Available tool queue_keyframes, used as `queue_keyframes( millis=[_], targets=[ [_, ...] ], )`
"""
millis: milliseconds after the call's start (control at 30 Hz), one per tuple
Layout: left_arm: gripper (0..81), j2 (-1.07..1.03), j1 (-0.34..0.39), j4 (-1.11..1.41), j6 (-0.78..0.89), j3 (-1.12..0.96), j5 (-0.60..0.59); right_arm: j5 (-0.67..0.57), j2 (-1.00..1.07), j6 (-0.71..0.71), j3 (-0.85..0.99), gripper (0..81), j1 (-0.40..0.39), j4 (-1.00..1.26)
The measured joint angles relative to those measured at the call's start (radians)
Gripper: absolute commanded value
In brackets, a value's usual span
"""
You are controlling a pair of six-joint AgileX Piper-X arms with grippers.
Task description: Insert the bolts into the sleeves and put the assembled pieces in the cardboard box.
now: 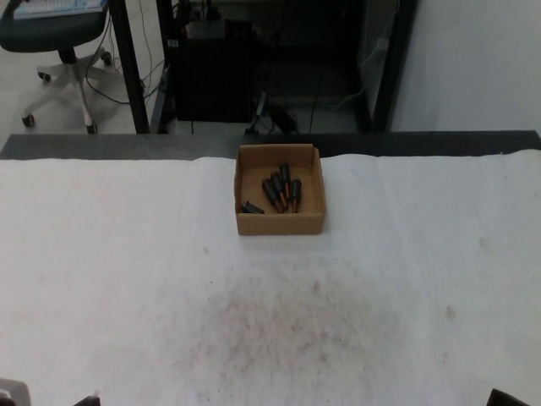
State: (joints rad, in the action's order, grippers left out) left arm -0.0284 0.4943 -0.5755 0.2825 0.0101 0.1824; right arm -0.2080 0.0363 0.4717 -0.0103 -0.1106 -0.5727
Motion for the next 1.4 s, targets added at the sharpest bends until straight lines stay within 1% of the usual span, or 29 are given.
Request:
queue_keyframes(
  millis=[333, 467, 500, 567, 633, 867, 1067, 1233, 1400],
  targets=[
    [0.3, 0.0, 0.0, 0.0, 0.0, 0.0, -0.004, 0.0, 0.0, 0.0, 0.0, 0.8, 0.0, 0.123],
    [0.3, 0.0, 0.0, 0.0, 0.0, 0.0, -0.004, 0.052, 0.0, -0.167, 0.0, 0.8, 0.0, 0.123],
    [0.3, 0.0, 0.0, 0.0, 0.0, 0.0, -0.004, 0.074, 0.0, -0.256, 0.0, 0.8, 0.0, 0.123],
    [0.3, 0.0, 0.0, 0.0, 0.0, 0.0, -0.004, 0.086, 0.0, -0.327, 0.0, 0.8, 0.0, 0.123],
    [0.3, 0.0, 0.0, 0.0, 0.0, 0.0, -0.004, 0.095, 0.0, -0.363, 0.0, 0.8, 0.0, 0.123],
    [0.3, 0.0, 0.0, 0.0, 0.0, 0.0, -0.004, 0.097, 0.0, -0.394, 0.0, 0.8, 0.0, 0.053],
    [0.3, 0.0, 0.0, 0.0, 0.0, 0.0, -0.004, 0.097, 0.0, -0.396, 0.0, 0.8, 0.0, 0.046],
    [0.3, 0.0, 0.0, 0.0, 0.0, 0.0, -0.004, 0.151, 0.0, -0.396, 0.0, 0.8, 0.0, 0.042],
    [0.3, 0.0, 0.0, 0.0, 0.0, 0.0, -0.004, 0.162, 0.0, -0.396, 0.0, 0.8, 0.0, 0.042]
  ],
)
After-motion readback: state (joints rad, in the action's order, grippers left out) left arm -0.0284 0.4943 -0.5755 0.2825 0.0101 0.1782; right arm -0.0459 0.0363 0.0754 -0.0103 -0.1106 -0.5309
